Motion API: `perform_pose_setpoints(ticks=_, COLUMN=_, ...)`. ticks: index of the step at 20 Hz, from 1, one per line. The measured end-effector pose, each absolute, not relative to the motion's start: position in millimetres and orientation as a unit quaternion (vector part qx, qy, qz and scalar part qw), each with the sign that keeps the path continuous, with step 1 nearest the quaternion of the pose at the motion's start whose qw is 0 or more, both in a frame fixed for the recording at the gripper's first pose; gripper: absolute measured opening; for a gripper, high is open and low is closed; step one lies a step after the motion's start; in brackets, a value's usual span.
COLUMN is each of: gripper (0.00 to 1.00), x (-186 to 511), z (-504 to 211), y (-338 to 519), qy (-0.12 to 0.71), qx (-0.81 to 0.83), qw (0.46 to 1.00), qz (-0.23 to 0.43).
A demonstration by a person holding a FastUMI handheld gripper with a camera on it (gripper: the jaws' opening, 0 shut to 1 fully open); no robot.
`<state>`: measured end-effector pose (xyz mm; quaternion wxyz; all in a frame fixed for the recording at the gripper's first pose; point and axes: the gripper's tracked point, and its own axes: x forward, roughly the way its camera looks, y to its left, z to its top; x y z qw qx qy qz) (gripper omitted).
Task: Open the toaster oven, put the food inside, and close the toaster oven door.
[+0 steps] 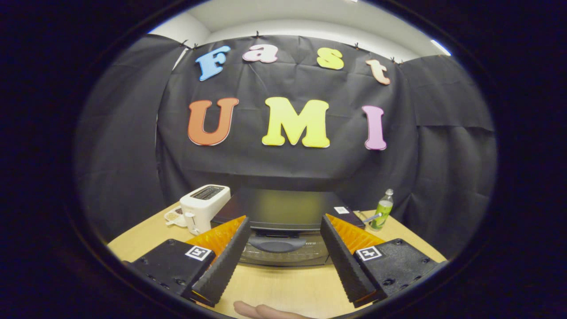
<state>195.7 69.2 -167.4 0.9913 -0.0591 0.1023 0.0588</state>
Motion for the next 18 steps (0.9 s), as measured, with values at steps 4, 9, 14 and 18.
perform_pose_setpoints(ticks=4, gripper=1.00, x=223, z=-200, y=67, qy=0.128, qx=-0.055, qw=0.989, qz=0.053)
perform_pose_setpoints(ticks=9, gripper=1.00, x=244, z=-227, y=77, qy=0.148, qx=-0.052, qw=0.985, qz=0.067)
perform_pose_setpoints(ticks=14, gripper=1.00, x=259, z=-234, y=85, qy=0.144, qx=-0.056, qw=0.985, qz=0.075)
perform_pose_setpoints(ticks=18, gripper=1.00, x=262, z=-237, y=86, qy=0.151, qx=-0.062, qw=0.984, qz=0.076)
